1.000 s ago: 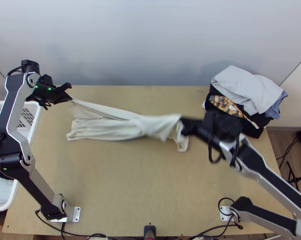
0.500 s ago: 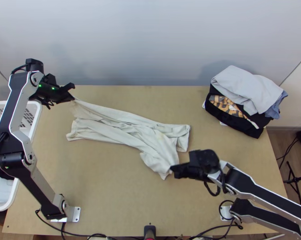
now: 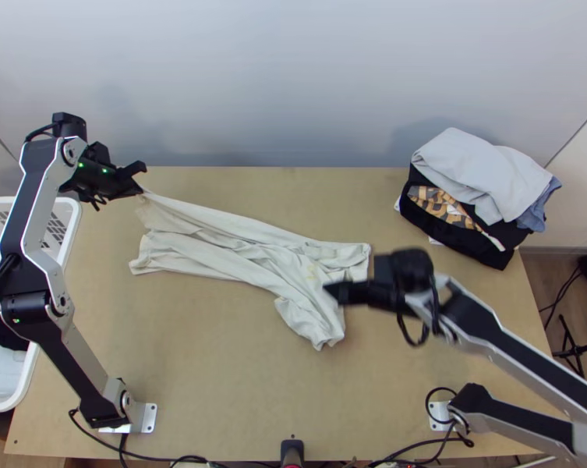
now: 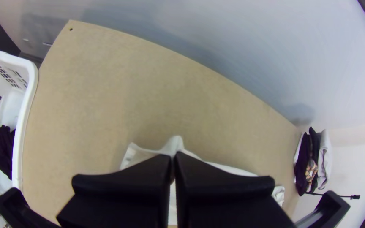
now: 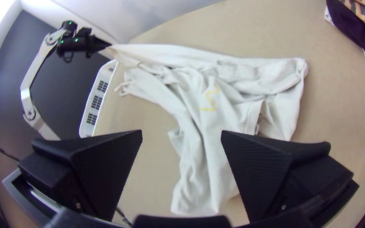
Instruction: Fold the t-shirt
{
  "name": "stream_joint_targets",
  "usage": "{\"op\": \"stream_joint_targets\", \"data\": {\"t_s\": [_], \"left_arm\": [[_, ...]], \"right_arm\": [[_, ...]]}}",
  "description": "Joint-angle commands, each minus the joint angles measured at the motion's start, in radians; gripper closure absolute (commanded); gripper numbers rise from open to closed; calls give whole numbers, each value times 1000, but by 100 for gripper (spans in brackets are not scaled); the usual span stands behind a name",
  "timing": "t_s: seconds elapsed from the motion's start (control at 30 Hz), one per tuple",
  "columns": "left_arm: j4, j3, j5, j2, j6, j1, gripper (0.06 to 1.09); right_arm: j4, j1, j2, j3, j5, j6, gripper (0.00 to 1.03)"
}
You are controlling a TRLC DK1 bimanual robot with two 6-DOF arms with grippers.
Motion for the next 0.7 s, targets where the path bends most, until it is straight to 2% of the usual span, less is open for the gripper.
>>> {"op": "stream_joint_targets", "data": {"t_s": [0.0,0.07,0.23,0.27,0.37,0.4,0.6,0.67], "left_arm": [[-4,30,-24,22,-2,-2,105],[-4,38,-32,25,-2,-7,105],[-11,53,-32,28,-2,-10,105],[-12,55,-32,28,-2,-10,105],[-15,55,-33,28,-2,-10,105],[-17,55,-33,28,-2,-10,105],[-17,70,-33,31,-2,-10,105],[-18,70,-33,33,-2,-10,105]], "right_arm": [[6,-225,255,148,-3,37,16],[6,-265,315,159,-3,35,16],[73,-344,397,171,25,-51,18],[73,-356,417,181,57,-71,24],[105,-390,426,187,80,-108,42],[105,-393,426,188,82,-108,45],[90,-394,426,187,117,-108,46],[90,-394,424,174,135,-102,58]]}}
